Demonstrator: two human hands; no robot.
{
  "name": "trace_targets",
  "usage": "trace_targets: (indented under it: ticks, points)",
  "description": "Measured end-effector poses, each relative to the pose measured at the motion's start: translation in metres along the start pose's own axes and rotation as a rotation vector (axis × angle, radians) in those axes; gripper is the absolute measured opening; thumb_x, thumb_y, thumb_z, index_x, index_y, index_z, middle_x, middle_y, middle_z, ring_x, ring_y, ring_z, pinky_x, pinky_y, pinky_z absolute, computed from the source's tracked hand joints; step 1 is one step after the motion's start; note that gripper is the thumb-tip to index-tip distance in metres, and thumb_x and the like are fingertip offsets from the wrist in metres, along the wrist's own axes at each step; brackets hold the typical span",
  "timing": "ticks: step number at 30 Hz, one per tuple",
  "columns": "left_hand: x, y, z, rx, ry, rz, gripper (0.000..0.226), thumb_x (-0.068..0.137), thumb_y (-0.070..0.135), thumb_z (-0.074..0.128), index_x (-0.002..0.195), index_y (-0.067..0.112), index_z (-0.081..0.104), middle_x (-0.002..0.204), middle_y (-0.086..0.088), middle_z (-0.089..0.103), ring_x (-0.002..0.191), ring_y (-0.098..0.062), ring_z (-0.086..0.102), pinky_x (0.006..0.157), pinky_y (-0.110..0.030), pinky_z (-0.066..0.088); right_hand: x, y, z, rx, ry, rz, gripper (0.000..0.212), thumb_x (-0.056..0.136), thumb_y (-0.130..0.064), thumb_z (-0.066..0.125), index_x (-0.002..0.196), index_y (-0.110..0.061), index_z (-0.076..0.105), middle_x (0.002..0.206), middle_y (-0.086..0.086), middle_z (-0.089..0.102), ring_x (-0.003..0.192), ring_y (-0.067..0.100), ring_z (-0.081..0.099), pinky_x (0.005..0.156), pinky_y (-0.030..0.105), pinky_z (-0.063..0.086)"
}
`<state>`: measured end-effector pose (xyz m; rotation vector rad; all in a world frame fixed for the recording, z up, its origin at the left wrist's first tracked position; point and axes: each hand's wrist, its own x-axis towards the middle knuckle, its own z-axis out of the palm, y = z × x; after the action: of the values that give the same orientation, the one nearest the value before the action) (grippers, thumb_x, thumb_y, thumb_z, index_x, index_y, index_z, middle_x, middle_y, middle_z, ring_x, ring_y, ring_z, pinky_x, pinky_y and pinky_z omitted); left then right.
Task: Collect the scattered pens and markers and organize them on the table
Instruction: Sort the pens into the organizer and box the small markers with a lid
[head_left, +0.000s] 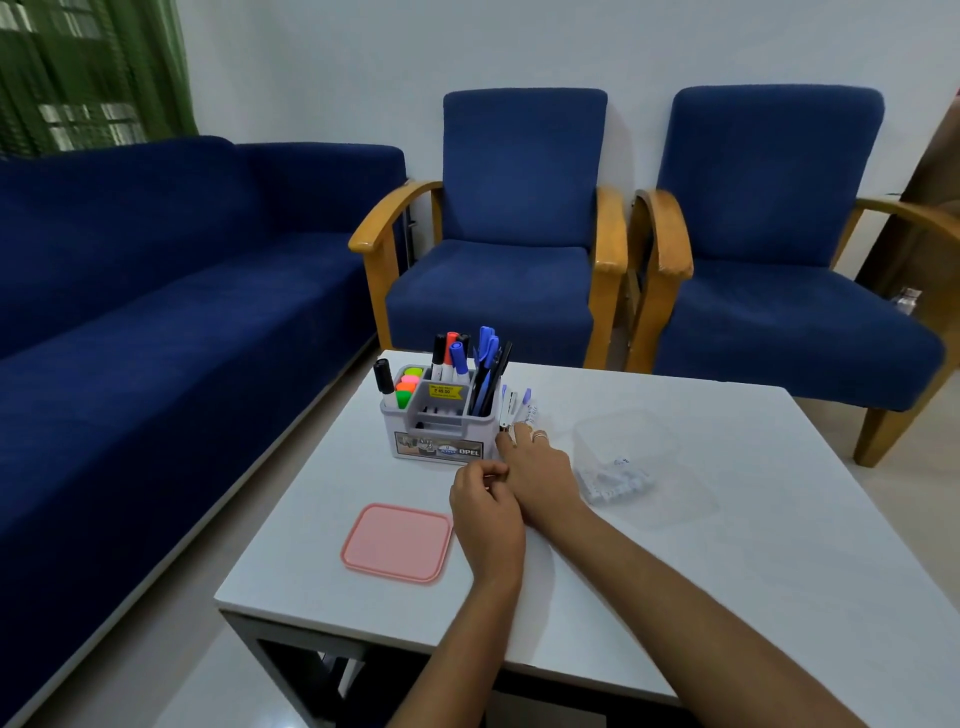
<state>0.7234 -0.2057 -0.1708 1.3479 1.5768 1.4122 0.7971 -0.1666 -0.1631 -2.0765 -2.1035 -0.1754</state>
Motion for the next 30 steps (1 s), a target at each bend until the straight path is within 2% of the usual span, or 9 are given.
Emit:
trace_targets:
  ticks: [4,9,12,15,19,21,23,27,30]
  points:
    - [0.0,-0.001,0.0,0.017,0.002,0.001,0.025,0.083,-0.003,0.046,0.088,0.015,0.062,0.094,0.002,0.063,0.093,-0.019,0.056,0.08,-0.033,0.048,-0.001,0.0,-0.004,0.001,0.0,0.095,0.037,0.1,-0.02,0.036,0.137,-0.015,0.037,0.132,0.011,0.043,0.101,0.028,0.057,0.067,0.031,0.043]
    - [-0.001,-0.001,-0.001,0.028,-0.005,-0.002,0.028,0.084,-0.003,0.044,0.09,0.016,0.063,0.095,0.003,0.062,0.095,-0.018,0.056,0.081,-0.031,0.048,-0.005,0.002,-0.003,0.037,-0.002,0.127,0.039,0.097,-0.011,0.05,0.134,-0.015,0.039,0.134,0.011,0.044,0.102,0.025,0.059,0.078,0.029,0.051]
    - [-0.001,-0.001,-0.001,0.021,-0.003,0.007,0.028,0.084,-0.004,0.044,0.09,0.015,0.063,0.095,0.002,0.063,0.095,-0.019,0.056,0.081,-0.032,0.047,-0.011,0.001,-0.004,0.058,0.001,0.119,0.032,0.095,-0.007,0.049,0.127,-0.013,0.044,0.131,0.012,0.046,0.099,0.026,0.059,0.073,0.029,0.049]
    - [-0.001,0.001,-0.001,0.01,-0.007,0.002,0.028,0.086,-0.004,0.043,0.092,0.014,0.063,0.096,0.002,0.063,0.095,-0.018,0.057,0.078,-0.027,0.045,-0.018,-0.003,-0.011,0.182,0.081,0.142,0.026,0.093,-0.003,0.044,0.117,-0.013,0.05,0.122,0.011,0.051,0.09,0.025,0.059,0.064,0.028,0.042]
    - [-0.001,0.0,0.0,0.025,-0.01,0.012,0.027,0.085,-0.004,0.043,0.09,0.014,0.062,0.096,0.001,0.062,0.094,-0.019,0.056,0.078,-0.031,0.046,-0.011,-0.016,-0.052,0.266,0.264,0.071,0.017,0.094,-0.003,0.047,0.107,-0.008,0.057,0.105,0.011,0.054,0.076,0.023,0.055,0.06,0.029,0.042]
    - [-0.001,-0.001,0.0,0.034,-0.016,0.009,0.027,0.083,-0.005,0.042,0.088,0.013,0.062,0.095,0.001,0.061,0.093,-0.019,0.055,0.075,-0.029,0.042,0.0,-0.009,-0.079,0.277,0.317,0.126,0.018,0.095,-0.003,0.045,0.109,-0.007,0.055,0.108,0.012,0.052,0.079,0.026,0.056,0.062,0.029,0.039]
    - [0.0,0.001,-0.001,0.034,-0.014,0.009,0.027,0.082,-0.005,0.043,0.087,0.012,0.063,0.093,0.002,0.06,0.092,-0.019,0.055,0.072,-0.027,0.038,0.01,0.009,-0.1,0.244,0.259,0.256,0.02,0.095,-0.003,0.045,0.113,-0.005,0.053,0.114,0.014,0.051,0.091,0.03,0.059,0.067,0.03,0.04]
    - [-0.003,0.002,-0.002,0.032,-0.04,0.026,0.026,0.081,-0.005,0.044,0.082,0.014,0.062,0.09,0.005,0.06,0.09,-0.017,0.056,0.069,-0.024,0.037,0.01,0.053,-0.108,0.117,-0.052,0.5,0.034,0.096,-0.006,0.05,0.129,-0.005,0.048,0.133,0.017,0.045,0.112,0.031,0.057,0.091,0.033,0.049]
    - [-0.003,0.005,0.007,0.084,-0.13,0.148,0.025,0.083,-0.003,0.045,0.082,0.015,0.062,0.087,0.007,0.059,0.092,-0.014,0.054,0.072,-0.023,0.038,0.005,0.066,-0.098,0.168,-0.189,0.545,0.043,0.094,-0.006,0.054,0.135,-0.007,0.042,0.142,0.016,0.038,0.112,0.03,0.057,0.082,0.027,0.051]
